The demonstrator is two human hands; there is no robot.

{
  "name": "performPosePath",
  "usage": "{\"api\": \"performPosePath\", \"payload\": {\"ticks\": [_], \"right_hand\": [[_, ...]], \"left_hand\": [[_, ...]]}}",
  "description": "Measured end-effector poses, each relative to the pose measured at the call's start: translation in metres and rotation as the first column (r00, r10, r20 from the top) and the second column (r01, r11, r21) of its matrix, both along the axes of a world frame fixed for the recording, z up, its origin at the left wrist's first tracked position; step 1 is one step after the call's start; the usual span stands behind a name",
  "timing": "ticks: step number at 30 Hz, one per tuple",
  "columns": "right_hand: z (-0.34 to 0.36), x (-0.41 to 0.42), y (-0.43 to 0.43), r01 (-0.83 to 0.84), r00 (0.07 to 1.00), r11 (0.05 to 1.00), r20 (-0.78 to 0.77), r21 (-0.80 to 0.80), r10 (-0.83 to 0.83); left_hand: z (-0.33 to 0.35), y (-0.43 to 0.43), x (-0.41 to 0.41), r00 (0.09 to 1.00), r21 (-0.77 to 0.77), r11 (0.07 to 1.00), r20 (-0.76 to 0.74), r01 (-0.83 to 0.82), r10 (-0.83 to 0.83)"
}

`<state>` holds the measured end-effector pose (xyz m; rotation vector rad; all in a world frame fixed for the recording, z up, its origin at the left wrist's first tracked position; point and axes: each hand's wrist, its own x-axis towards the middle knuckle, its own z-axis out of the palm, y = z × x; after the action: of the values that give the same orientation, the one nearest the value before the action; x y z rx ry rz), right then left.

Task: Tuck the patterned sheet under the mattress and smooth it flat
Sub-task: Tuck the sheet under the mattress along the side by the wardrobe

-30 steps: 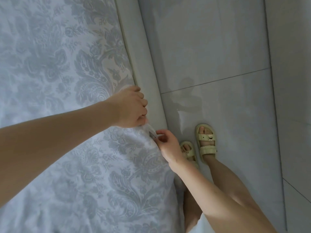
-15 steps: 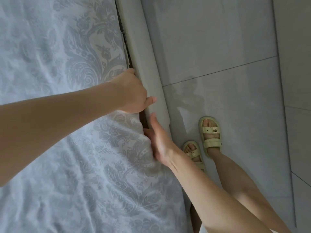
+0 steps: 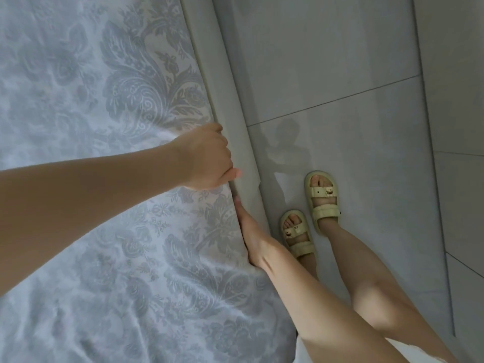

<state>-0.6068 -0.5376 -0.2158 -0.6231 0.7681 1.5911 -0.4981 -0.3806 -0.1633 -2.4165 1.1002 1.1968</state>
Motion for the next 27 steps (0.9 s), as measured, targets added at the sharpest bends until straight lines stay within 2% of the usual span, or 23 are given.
{"api": "performPosePath", "payload": {"ticks": [2,6,9,11,13,14,15,17,21,24,27], "right_hand": [[-0.003,0.002,0.010,-0.025,0.999,1.000,0.032,-0.017,0.026],[-0.004,-0.011,-0.024,0.048,0.998,0.994,-0.031,-0.102,-0.051],[-0.002,-0.037,-0.066,0.138,0.989,0.951,0.096,-0.277,-0.115],[0.002,-0.050,-0.085,0.165,0.973,0.911,0.215,-0.377,-0.087],[0.010,-0.058,-0.096,0.131,0.955,0.901,0.295,-0.414,-0.003],[0.013,-0.061,-0.099,0.099,0.943,0.901,0.329,-0.423,0.051],[0.014,-0.063,-0.101,0.063,0.926,0.902,0.362,-0.427,0.106],[0.017,-0.067,-0.101,0.025,0.892,0.914,0.421,-0.405,0.162],[0.018,-0.079,-0.100,0.007,0.840,0.942,0.514,-0.336,0.177],[0.012,-0.093,-0.113,-0.041,0.807,0.955,0.555,-0.293,0.204],[0.005,-0.099,-0.122,-0.057,0.831,0.969,0.527,-0.239,0.179]], "left_hand": [[-0.008,-0.005,-0.001,0.999,0.071,0.997,0.029,0.016,-0.018],[-0.013,-0.021,-0.002,0.999,0.227,0.974,0.035,0.025,-0.033],[-0.008,-0.028,-0.004,0.997,0.245,0.968,0.070,-0.046,0.030],[-0.006,-0.025,-0.011,0.982,0.176,0.971,0.124,-0.162,0.141],[-0.003,-0.026,-0.023,0.932,-0.025,0.939,0.114,-0.344,0.345],[0.002,-0.030,-0.030,0.911,-0.127,0.915,0.111,-0.383,0.397],[0.007,-0.036,-0.040,0.909,-0.202,0.907,0.125,-0.369,0.397],[0.015,-0.051,-0.065,0.943,-0.250,0.927,0.112,-0.280,0.314],[0.005,-0.074,-0.105,0.983,-0.052,0.983,-0.049,-0.177,0.174],[-0.008,-0.087,-0.119,0.994,0.073,0.991,-0.012,-0.110,0.111],[-0.016,-0.103,-0.118,0.997,0.215,0.975,-0.031,-0.058,0.067]]}}
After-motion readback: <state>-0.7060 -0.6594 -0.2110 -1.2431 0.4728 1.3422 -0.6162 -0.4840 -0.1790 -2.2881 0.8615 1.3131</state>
